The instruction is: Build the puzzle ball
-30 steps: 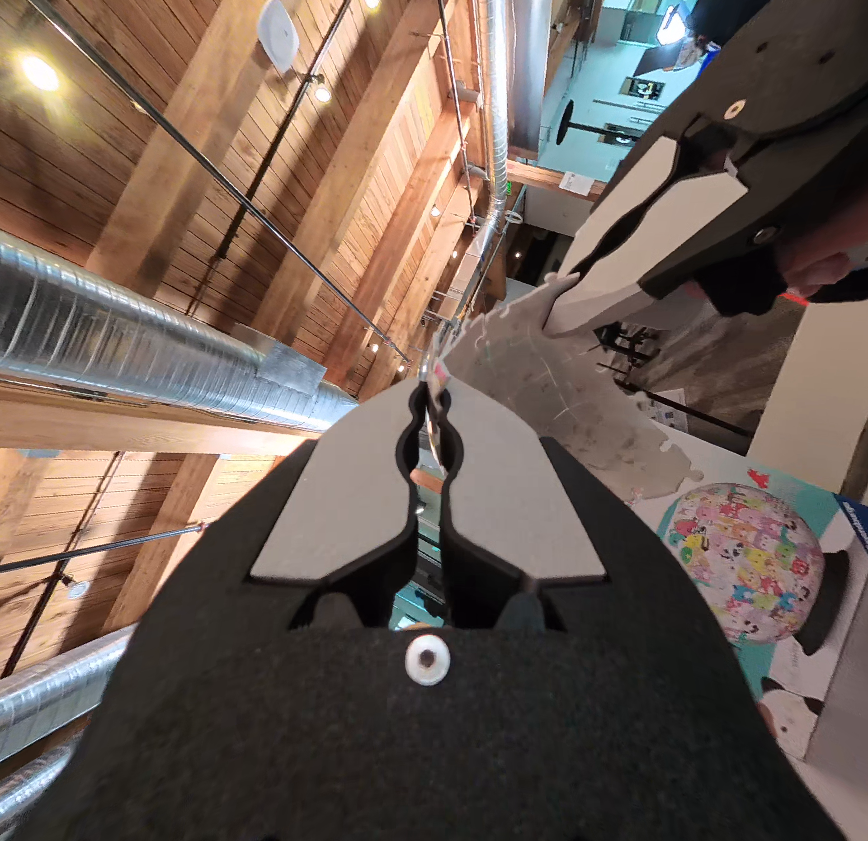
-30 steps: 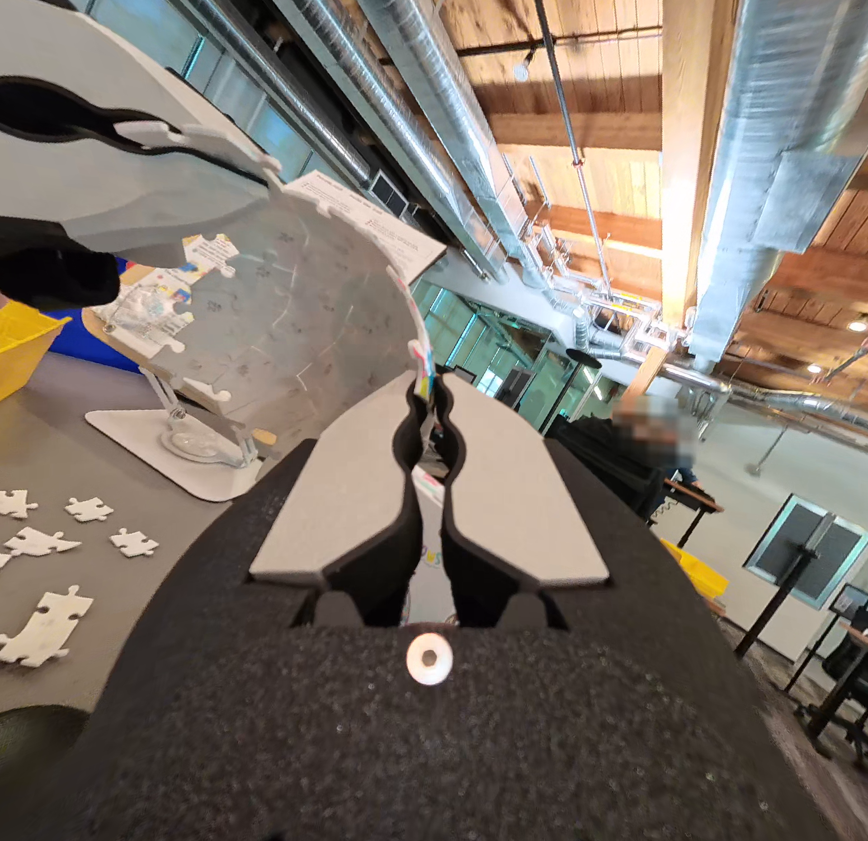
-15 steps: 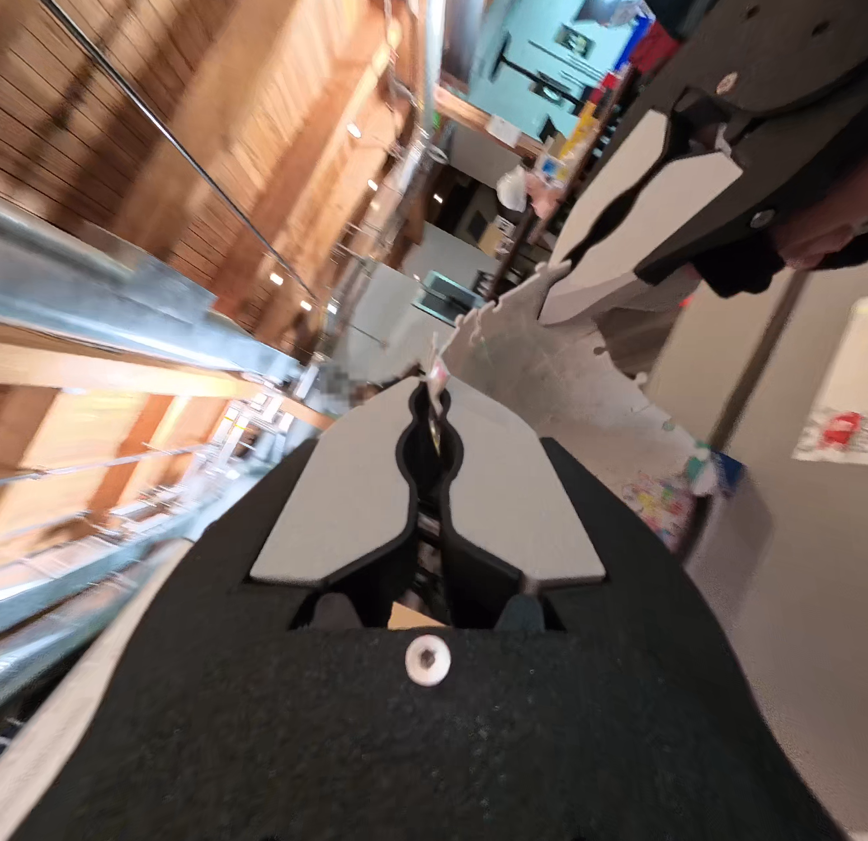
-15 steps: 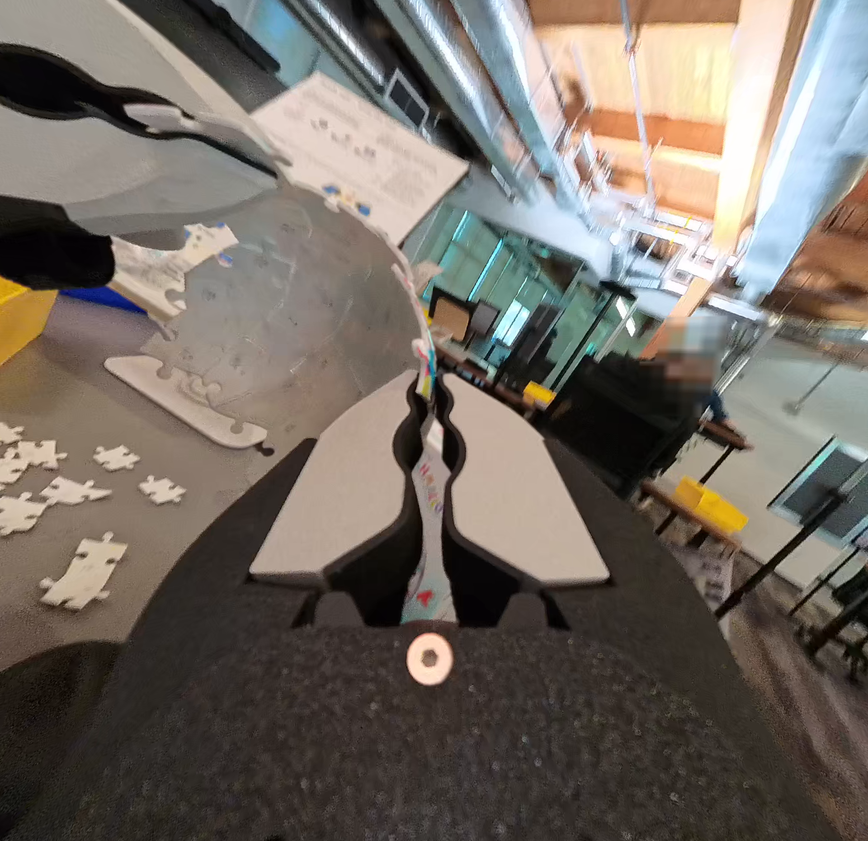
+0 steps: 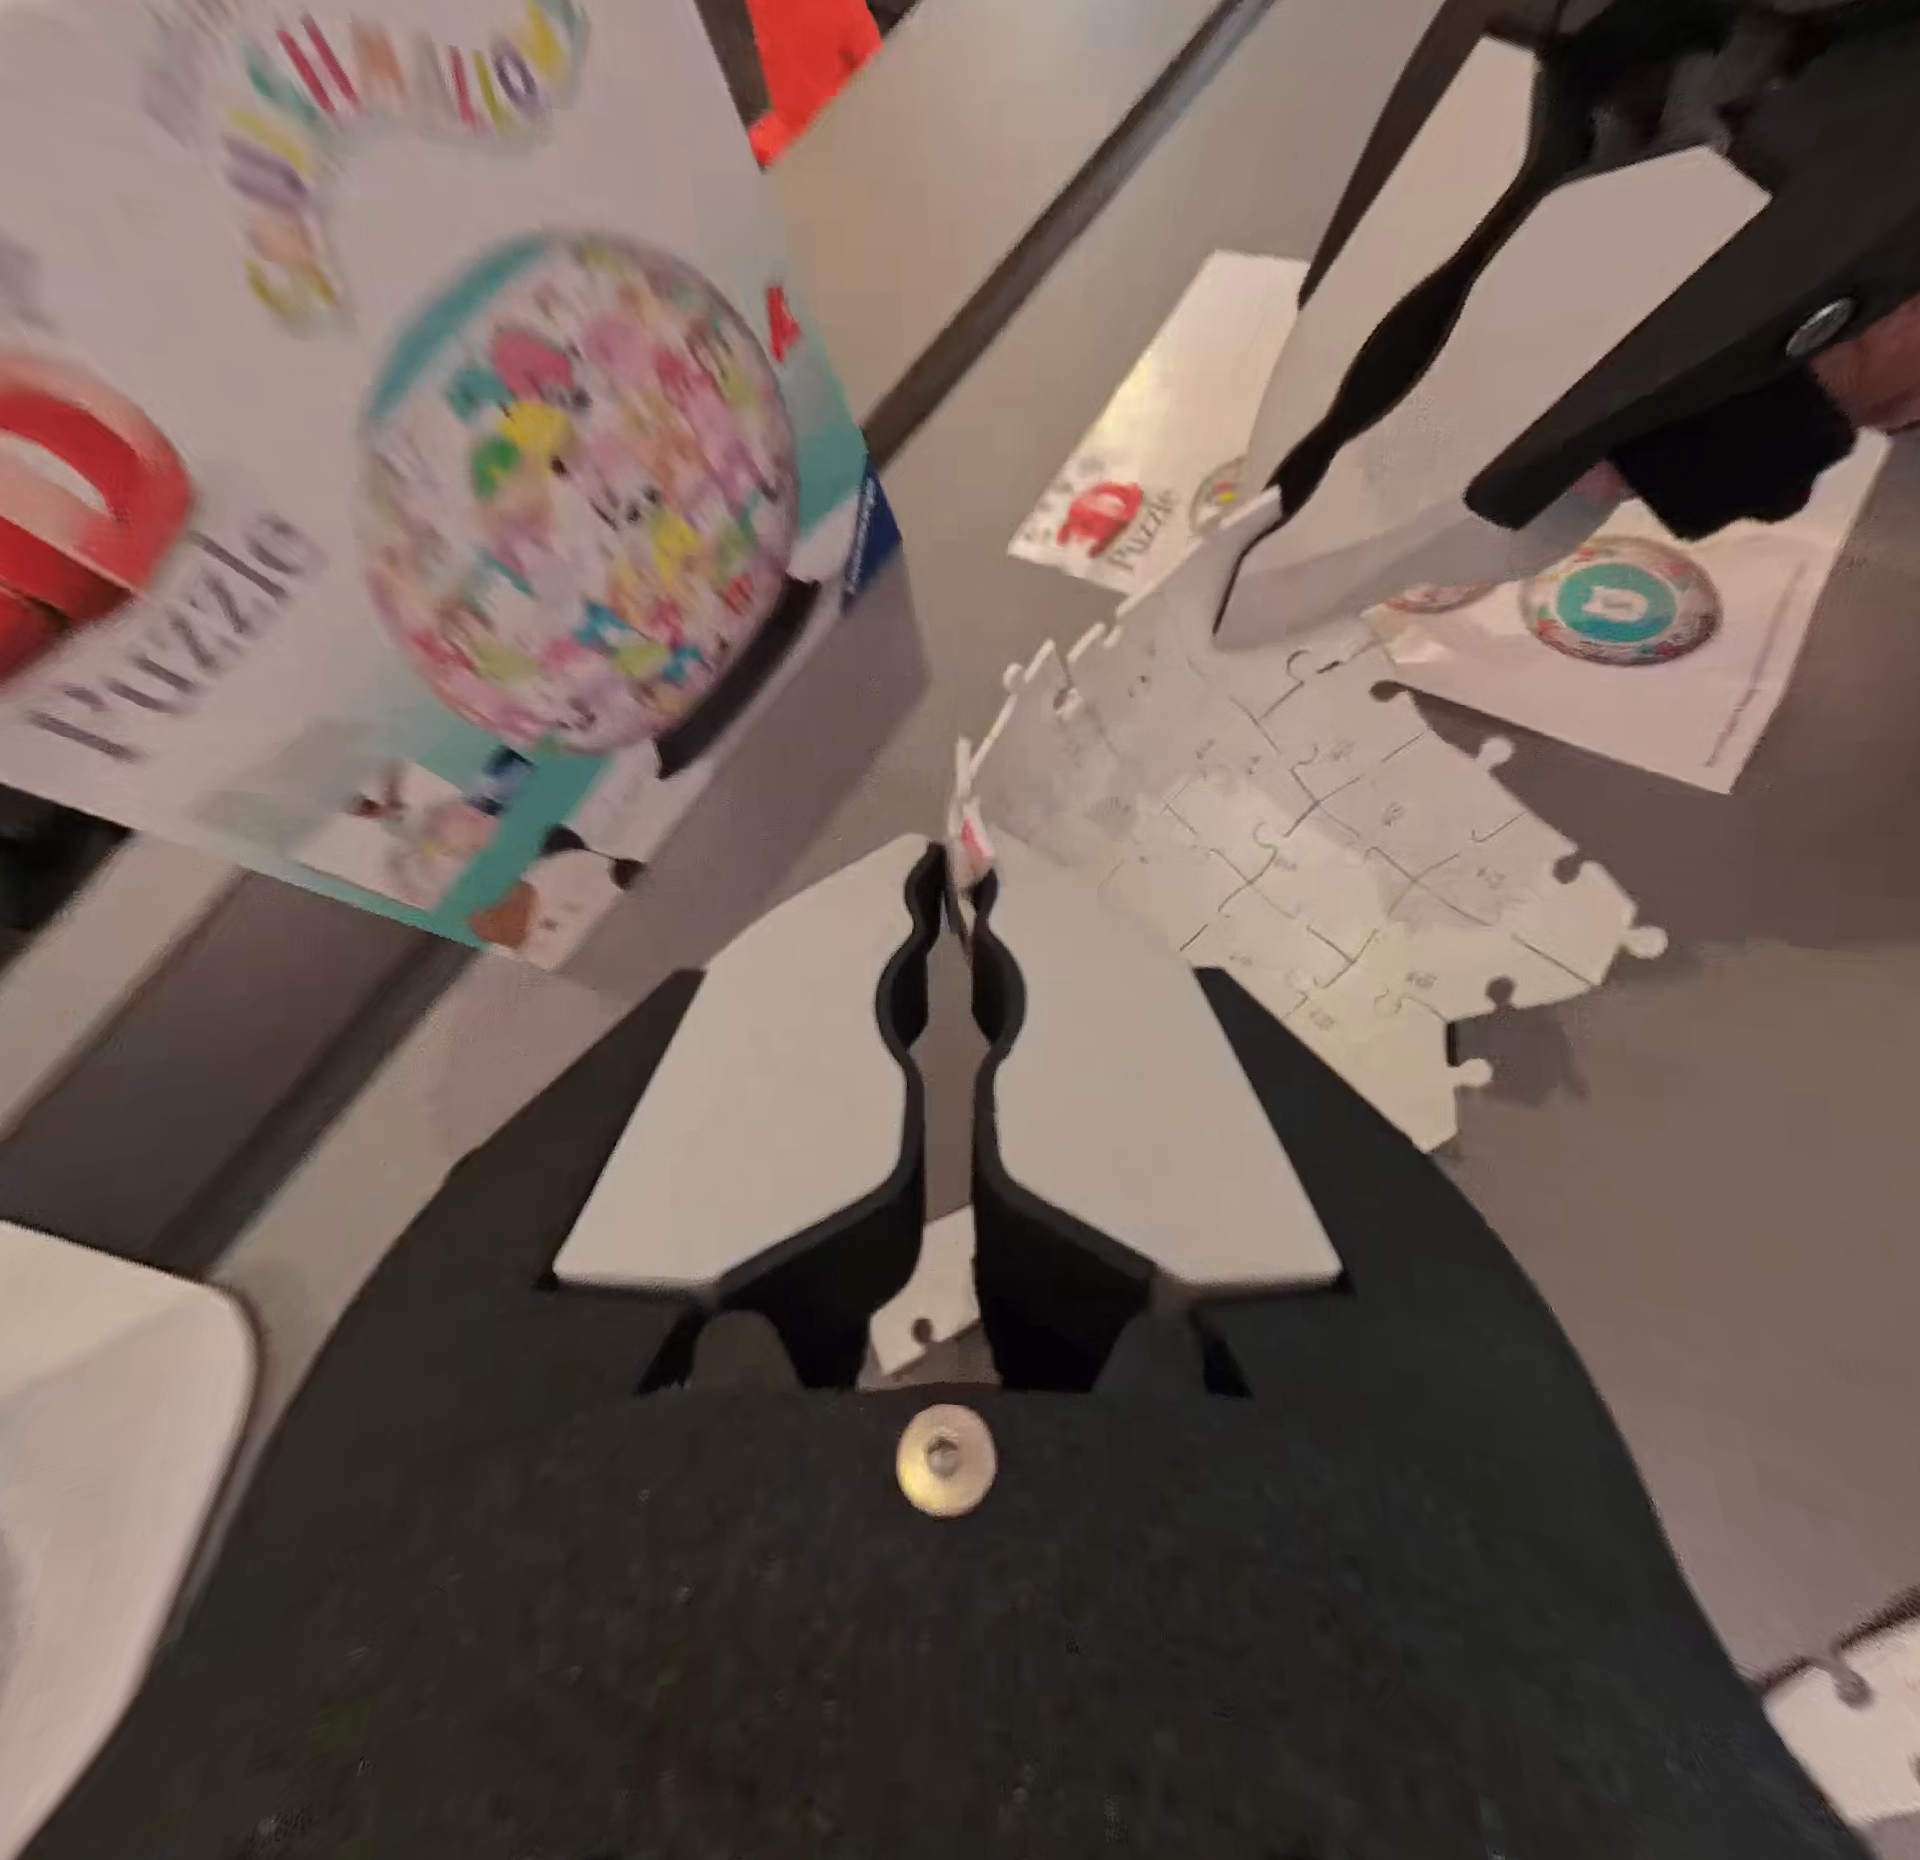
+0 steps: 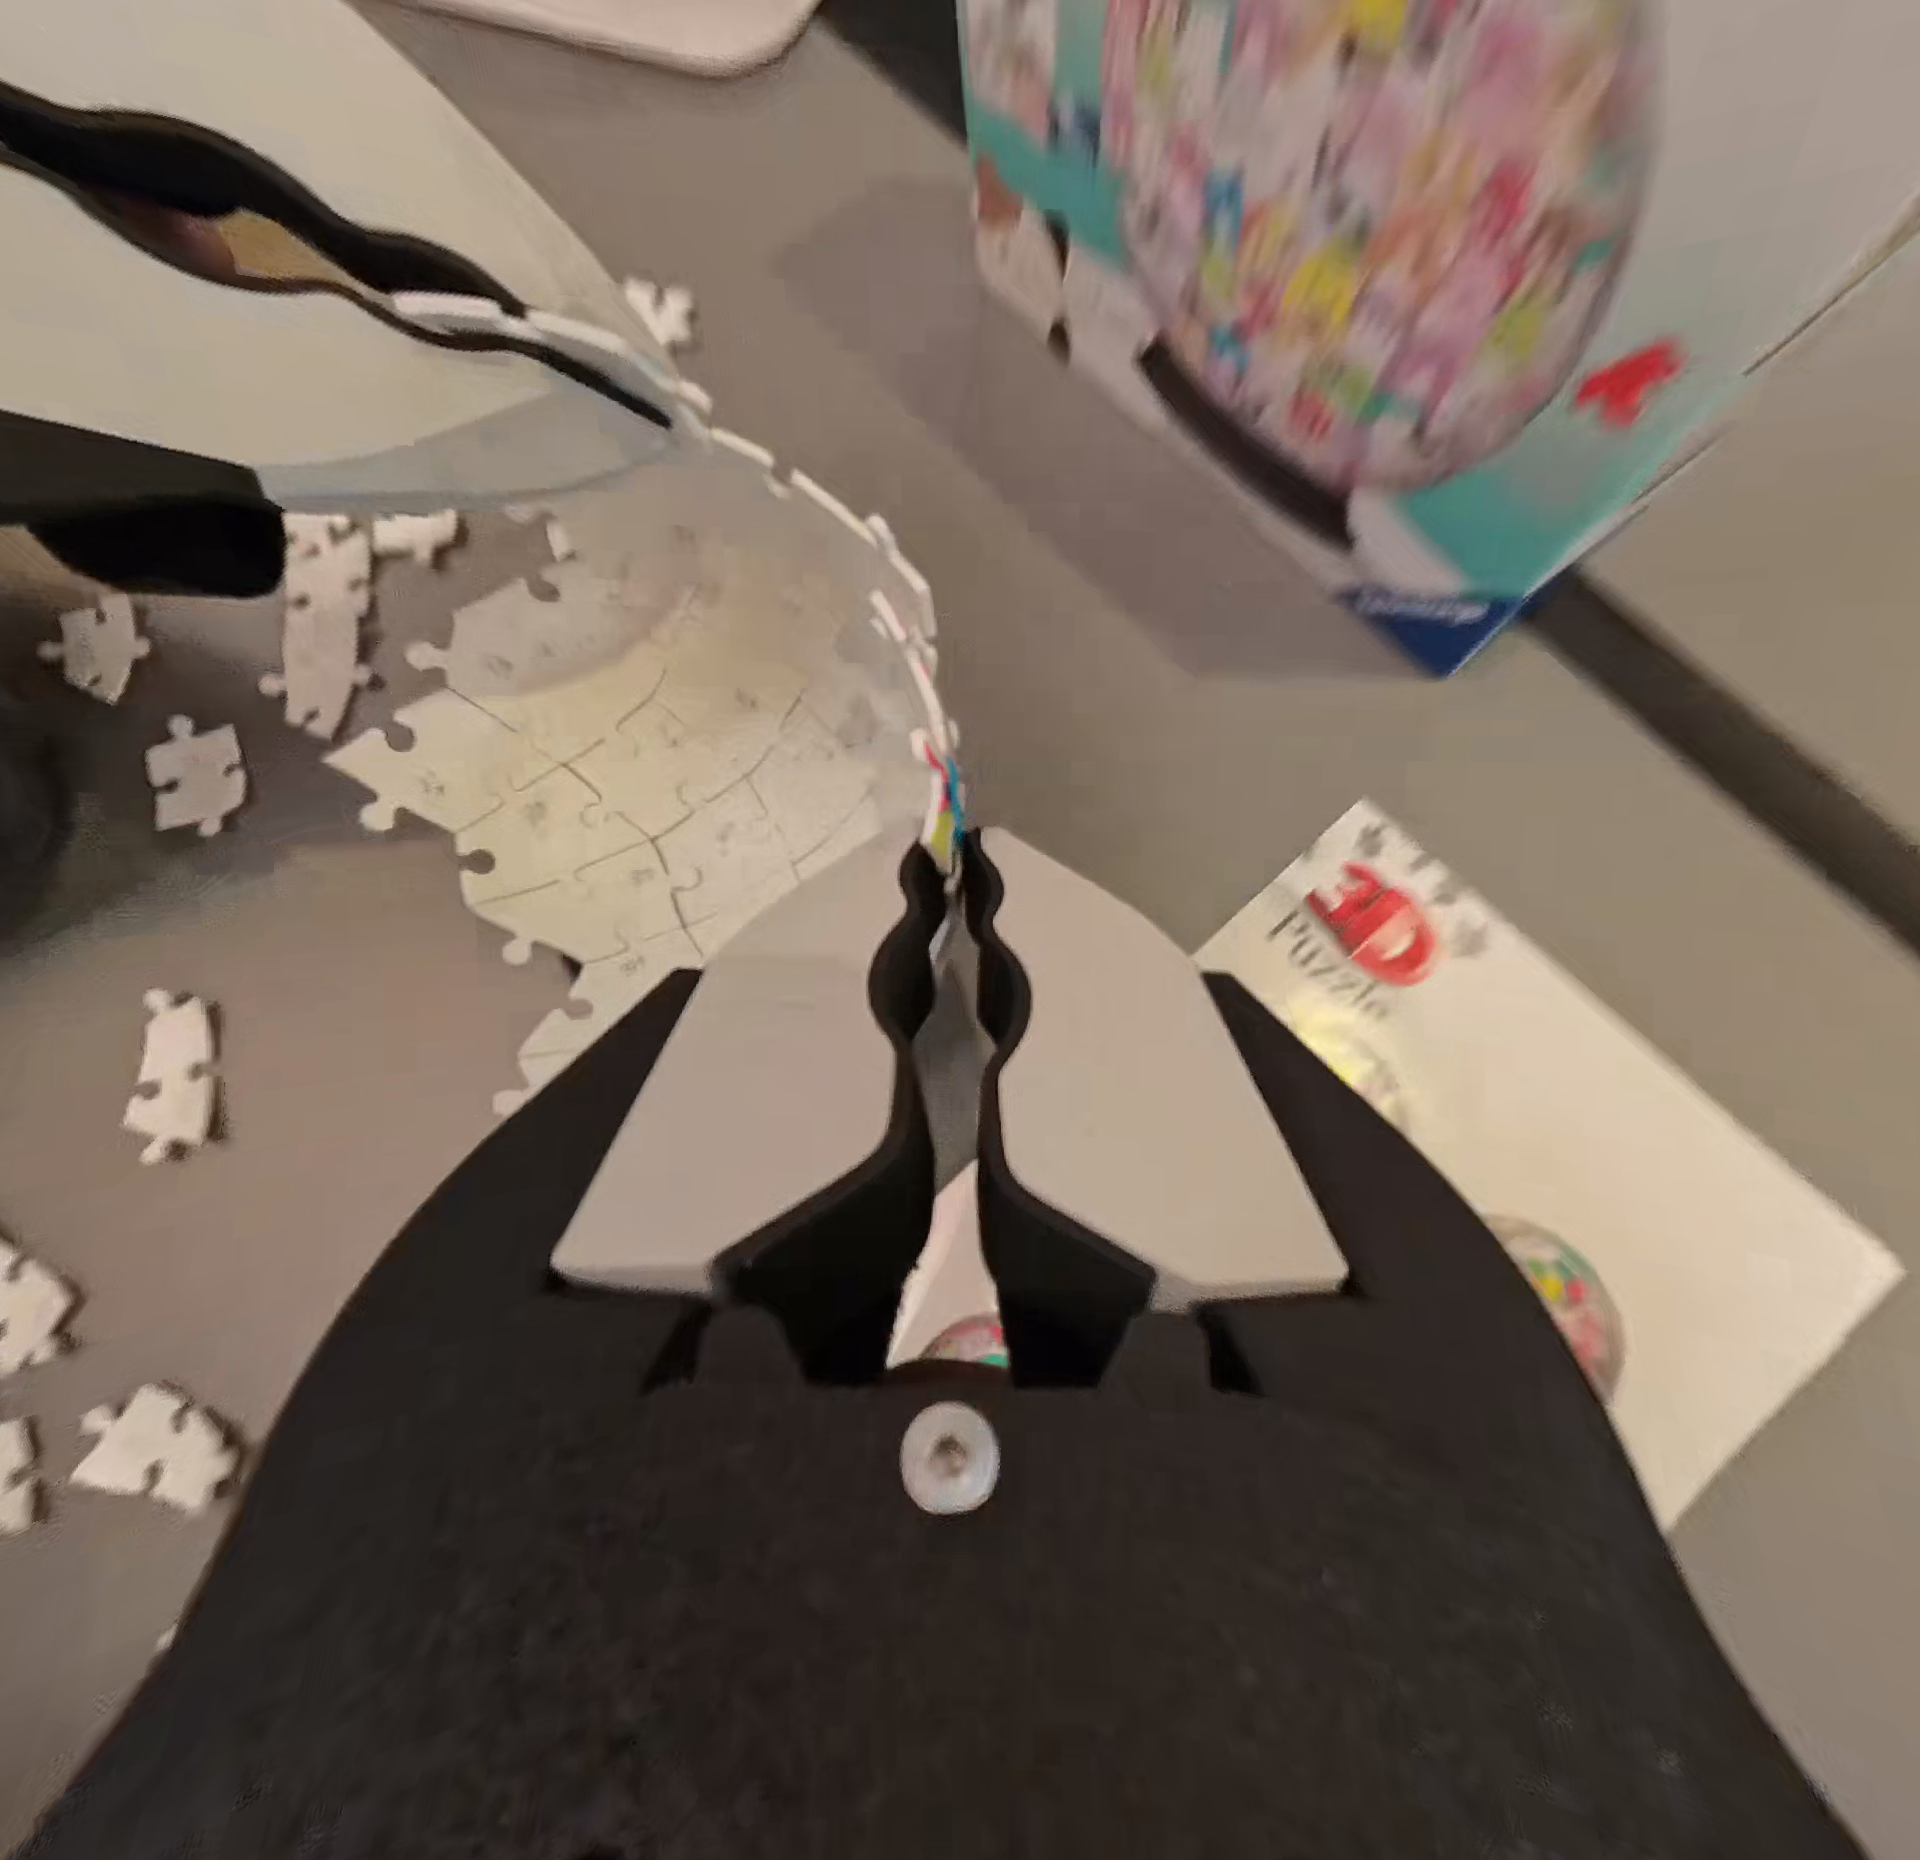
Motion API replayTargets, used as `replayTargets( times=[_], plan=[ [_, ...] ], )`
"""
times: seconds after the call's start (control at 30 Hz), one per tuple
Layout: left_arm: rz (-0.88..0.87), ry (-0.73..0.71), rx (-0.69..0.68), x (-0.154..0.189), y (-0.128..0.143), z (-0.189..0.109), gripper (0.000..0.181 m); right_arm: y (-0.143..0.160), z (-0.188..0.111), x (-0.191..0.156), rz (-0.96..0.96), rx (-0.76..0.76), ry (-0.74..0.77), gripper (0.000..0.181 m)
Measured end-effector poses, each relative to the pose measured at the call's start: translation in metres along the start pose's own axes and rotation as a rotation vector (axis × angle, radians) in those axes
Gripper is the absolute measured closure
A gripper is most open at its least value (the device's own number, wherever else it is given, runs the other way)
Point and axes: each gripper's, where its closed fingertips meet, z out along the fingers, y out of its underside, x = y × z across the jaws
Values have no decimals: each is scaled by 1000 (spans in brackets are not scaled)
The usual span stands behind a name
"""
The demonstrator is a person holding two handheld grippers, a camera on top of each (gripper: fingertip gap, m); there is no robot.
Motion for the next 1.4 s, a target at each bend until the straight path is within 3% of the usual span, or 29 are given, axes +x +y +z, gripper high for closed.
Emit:
replayTargets(
  times=[0.13,0.3,0.57,0.77,0.93,1.4],
  plan=[
    [-102,74,-37,3,16,5,179,19,12,-7,43,-115,-49,179],
    [-105,107,-61,4,22,7,179,22,15,-13,53,-162,-67,178],
    [-109,125,-59,3,24,6,179,14,11,-16,8,-117,-72,162],
    [-102,118,-62,3,22,3,179,2,-8,-6,-1,-38,-56,155],
    [-88,110,-63,3,22,3,179,8,16,-10,-60,-91,-49,146],
    [-8,97,-55,7,16,0,179,5,39,-13,-212,-274,-117,157]
  ],
)
